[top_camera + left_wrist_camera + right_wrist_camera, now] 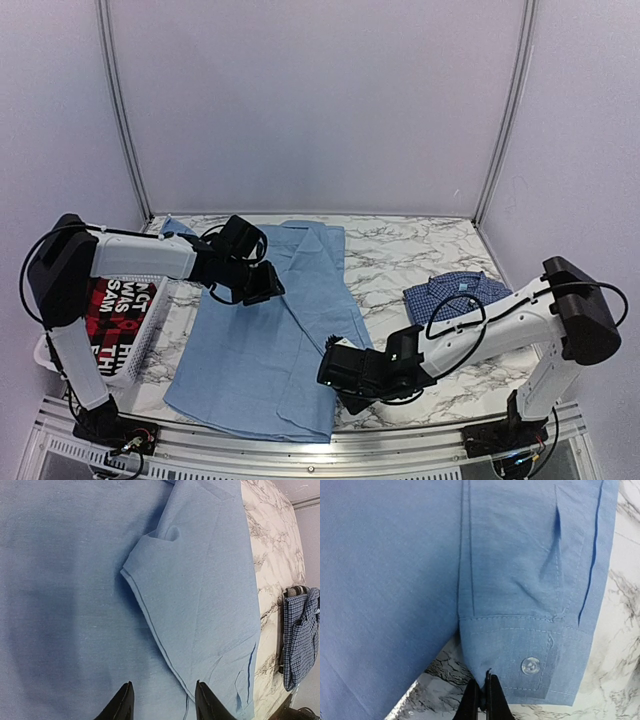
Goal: Fold and stack the long sleeve shirts
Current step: Adjust the sleeve of the 1/3-folded shirt.
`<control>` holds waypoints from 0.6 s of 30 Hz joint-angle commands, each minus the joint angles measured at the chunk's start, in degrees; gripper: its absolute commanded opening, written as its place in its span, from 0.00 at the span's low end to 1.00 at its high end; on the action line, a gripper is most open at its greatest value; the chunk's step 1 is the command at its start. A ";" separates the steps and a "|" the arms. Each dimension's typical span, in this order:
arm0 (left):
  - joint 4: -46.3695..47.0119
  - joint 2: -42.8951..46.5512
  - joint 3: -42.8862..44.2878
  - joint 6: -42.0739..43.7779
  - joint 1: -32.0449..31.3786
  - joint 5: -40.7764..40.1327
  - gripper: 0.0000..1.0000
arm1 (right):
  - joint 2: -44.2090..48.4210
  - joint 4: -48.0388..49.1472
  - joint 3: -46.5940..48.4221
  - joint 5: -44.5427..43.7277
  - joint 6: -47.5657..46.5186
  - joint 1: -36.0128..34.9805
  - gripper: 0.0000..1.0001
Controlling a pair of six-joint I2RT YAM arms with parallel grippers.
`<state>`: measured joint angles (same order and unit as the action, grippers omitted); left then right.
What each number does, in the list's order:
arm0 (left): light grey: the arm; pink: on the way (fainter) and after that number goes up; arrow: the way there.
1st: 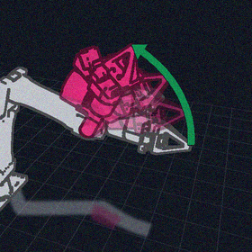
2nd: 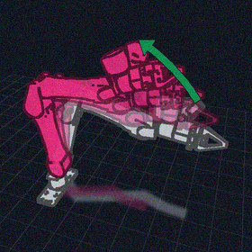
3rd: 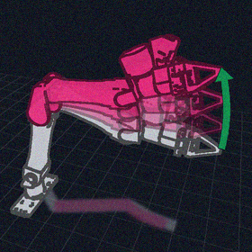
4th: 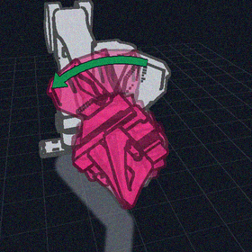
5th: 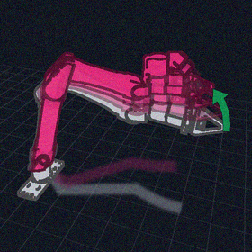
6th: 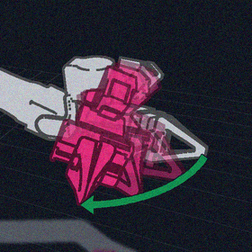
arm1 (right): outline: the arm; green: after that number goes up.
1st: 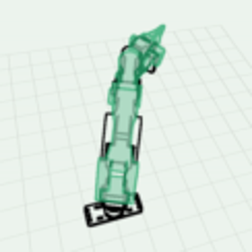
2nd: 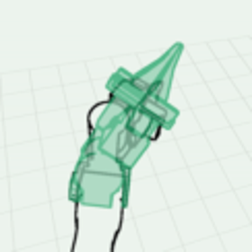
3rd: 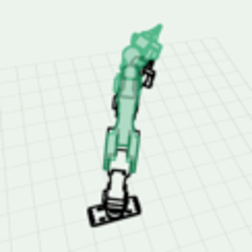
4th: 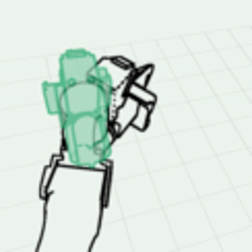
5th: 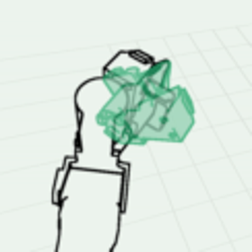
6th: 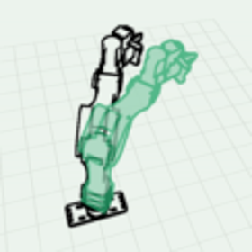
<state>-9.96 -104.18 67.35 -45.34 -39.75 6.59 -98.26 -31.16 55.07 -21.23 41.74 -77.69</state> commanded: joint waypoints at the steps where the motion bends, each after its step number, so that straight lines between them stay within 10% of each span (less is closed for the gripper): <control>1: 1.01 -1.74 1.89 0.14 0.69 1.59 0.42 | 1.48 -5.34 5.20 -2.46 -0.62 -0.26 0.00; 18: 3.45 -5.32 3.20 -3.16 4.43 6.31 0.43 | -5.69 -14.17 28.20 9.94 -10.37 -0.18 0.00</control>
<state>-8.01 -106.85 68.64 -47.55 -36.27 10.74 -100.71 -42.11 79.22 -15.90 34.28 -77.67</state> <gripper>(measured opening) 0.429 0.002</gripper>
